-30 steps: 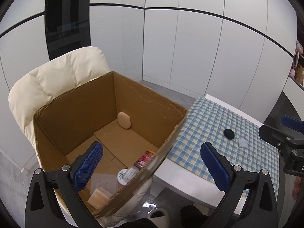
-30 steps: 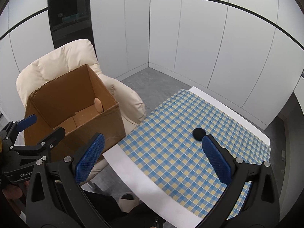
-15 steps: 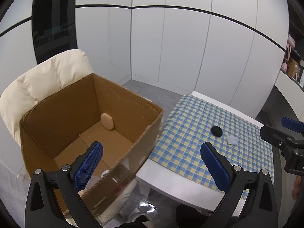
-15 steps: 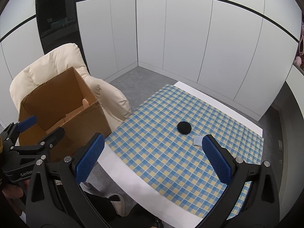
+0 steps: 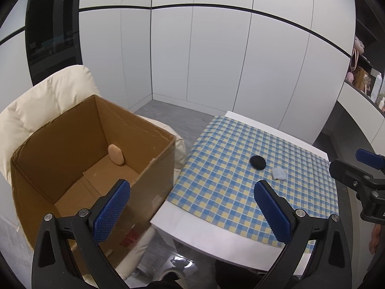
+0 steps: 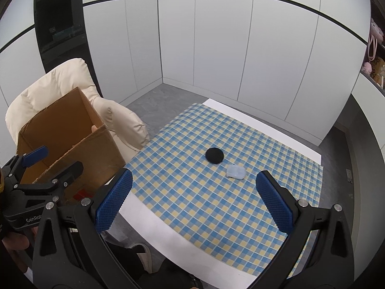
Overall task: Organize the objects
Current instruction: 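Withdraw both tools from the box back toward the checked cloth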
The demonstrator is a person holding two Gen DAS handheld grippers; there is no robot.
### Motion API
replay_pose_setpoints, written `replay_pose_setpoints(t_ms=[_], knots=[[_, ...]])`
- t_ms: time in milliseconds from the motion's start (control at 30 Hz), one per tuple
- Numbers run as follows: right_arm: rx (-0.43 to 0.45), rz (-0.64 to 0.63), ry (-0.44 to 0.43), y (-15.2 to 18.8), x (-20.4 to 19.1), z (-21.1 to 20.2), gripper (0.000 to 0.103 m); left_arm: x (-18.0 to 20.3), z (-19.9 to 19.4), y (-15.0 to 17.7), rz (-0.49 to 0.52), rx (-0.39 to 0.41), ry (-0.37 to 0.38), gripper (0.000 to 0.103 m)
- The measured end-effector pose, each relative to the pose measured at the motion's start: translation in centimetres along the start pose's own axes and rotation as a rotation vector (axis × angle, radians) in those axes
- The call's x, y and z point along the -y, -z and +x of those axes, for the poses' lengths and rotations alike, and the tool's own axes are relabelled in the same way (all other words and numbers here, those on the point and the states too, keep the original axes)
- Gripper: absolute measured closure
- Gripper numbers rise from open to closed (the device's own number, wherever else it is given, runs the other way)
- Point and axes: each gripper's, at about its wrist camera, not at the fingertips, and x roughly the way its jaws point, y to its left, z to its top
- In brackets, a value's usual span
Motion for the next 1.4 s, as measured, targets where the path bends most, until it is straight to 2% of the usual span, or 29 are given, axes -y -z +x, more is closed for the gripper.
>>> replay_pose_setpoints(t_ms=[267,1400], knots=[[-0.025,0.074,-0.003,0.8,2.8,-0.2,0.000,2.0,0.3,-0.1,0.022,-0.005,0.030,0.001],[-0.068,0.120,0.138,5.1,10.7,-3.0,0.000,11.3,1.5,0.1,0.120,-0.045,0.146,0.001]])
